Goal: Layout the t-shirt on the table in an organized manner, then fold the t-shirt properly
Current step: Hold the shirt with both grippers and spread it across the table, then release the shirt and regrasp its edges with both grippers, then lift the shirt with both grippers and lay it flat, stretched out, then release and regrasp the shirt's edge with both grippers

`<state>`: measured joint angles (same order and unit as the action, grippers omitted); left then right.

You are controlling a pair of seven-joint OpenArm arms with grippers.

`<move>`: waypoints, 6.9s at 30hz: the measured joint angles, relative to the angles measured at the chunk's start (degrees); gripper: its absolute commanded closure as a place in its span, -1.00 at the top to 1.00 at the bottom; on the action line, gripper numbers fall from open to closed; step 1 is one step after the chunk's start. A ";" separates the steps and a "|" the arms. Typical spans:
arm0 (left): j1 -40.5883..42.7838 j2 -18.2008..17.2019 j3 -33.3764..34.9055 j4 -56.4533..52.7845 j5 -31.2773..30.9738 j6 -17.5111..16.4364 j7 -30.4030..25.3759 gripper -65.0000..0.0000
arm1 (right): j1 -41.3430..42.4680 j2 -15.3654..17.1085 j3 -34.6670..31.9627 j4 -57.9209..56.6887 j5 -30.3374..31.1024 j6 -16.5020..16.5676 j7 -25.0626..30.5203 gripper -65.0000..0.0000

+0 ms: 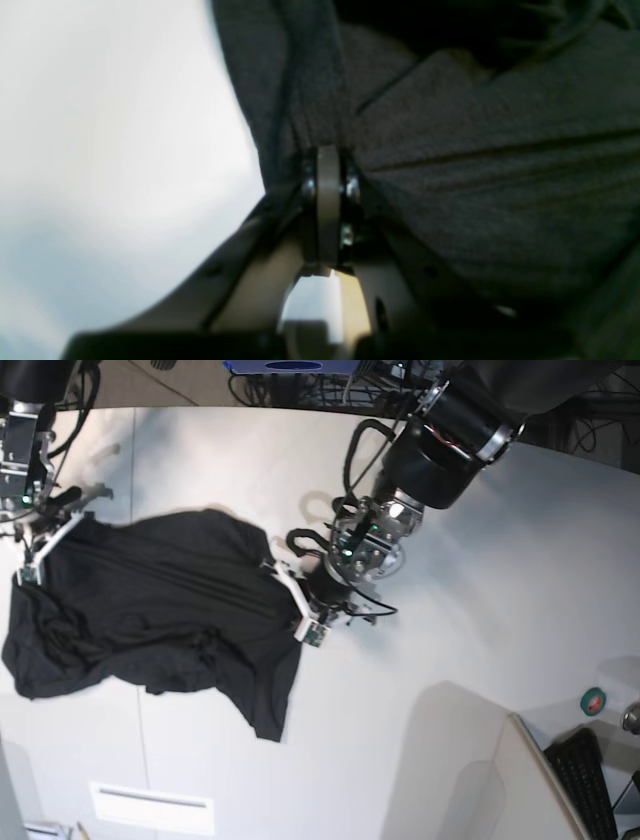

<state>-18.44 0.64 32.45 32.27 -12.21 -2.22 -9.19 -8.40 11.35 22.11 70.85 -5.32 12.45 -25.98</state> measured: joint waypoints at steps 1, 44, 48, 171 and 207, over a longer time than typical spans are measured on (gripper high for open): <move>-0.11 -0.87 -0.11 0.00 0.00 0.28 -0.39 -1.00 | -0.31 -0.02 0.02 0.50 0.13 0.02 -0.02 -1.00; 50.03 -14.25 -34.93 51.01 -36.17 -4.72 8.61 0.82 | -5.07 -18.80 6.93 25.03 19.54 8.52 -15.19 0.05; 48.11 -13.73 -31.58 52.02 -36.20 -4.48 8.92 0.70 | -4.70 -17.46 6.67 22.91 20.37 8.87 -14.78 0.05; 8.26 -7.82 -35.41 60.52 -35.76 1.86 38.73 -1.00 | 21.77 3.89 28.83 30.86 26.60 12.09 -36.61 -1.00; 36.48 -15.65 -42.56 52.15 -35.89 1.33 37.16 1.00 | -6.95 -2.27 28.61 20.94 26.47 11.98 -22.99 -0.19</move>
<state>18.04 -15.00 -10.11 84.42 -48.10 -0.89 27.97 -15.35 9.08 50.72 91.79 21.15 24.43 -48.97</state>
